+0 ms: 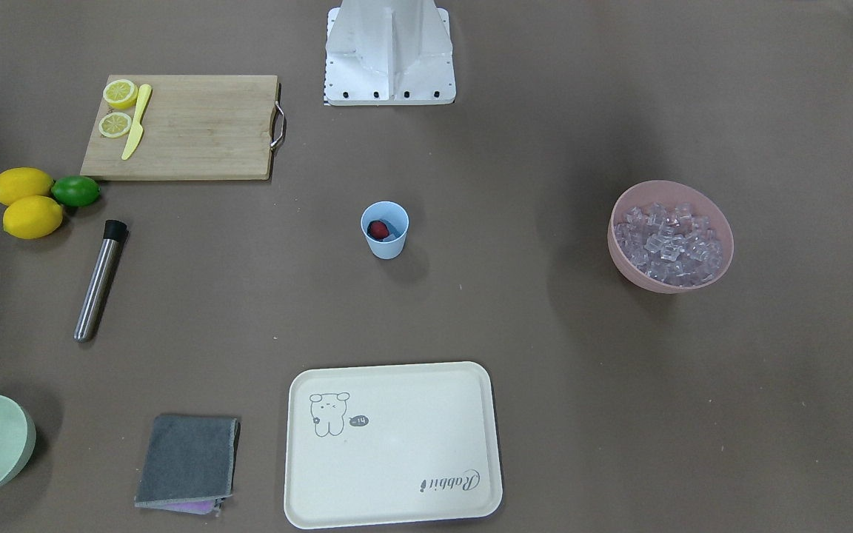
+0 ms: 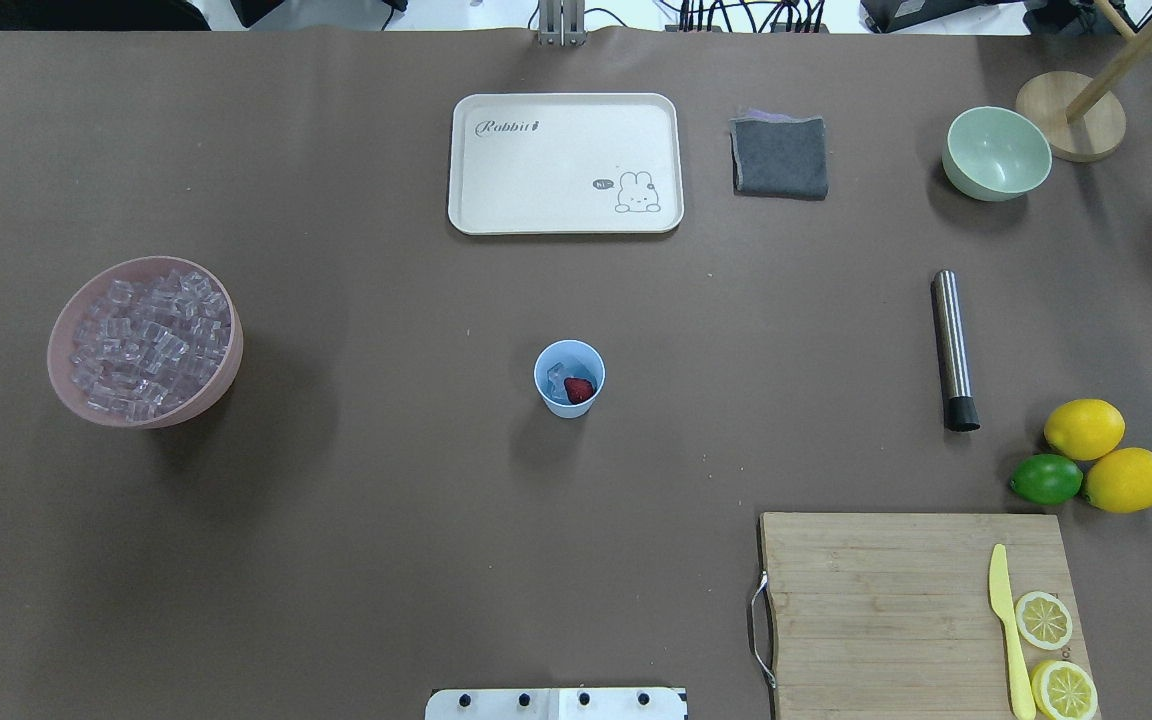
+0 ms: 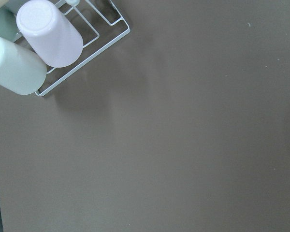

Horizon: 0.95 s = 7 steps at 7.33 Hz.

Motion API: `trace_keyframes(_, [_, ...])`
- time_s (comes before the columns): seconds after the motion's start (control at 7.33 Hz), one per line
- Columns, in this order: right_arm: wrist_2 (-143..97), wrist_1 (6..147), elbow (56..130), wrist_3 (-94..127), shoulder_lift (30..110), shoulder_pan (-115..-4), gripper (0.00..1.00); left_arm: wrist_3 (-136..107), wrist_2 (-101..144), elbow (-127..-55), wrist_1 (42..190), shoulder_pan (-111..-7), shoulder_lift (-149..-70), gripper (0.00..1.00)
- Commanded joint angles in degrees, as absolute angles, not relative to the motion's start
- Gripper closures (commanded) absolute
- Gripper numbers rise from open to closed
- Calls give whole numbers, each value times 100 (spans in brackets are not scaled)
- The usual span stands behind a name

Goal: Mash ice and strawberries in cup

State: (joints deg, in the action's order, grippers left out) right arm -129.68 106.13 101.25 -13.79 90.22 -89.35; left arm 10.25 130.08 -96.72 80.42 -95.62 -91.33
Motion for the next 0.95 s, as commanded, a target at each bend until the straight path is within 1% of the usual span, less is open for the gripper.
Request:
trace_keyframes(0.0, [-12972,10608,10151,-1406,9167,-8938,0,976,13060,-9493,8481,-9554,-8939,2])
trace_keyframes(0.68, [-12973,10608,10037,-1406,9219,-8973,0,765,13052,-9518,8455,-9571,-9009,2])
trace_keyframes(0.82, [-13016,10617,10176,-1415,9220,-9035,0,791,13060,-9606,8455,-9580,-8939,2])
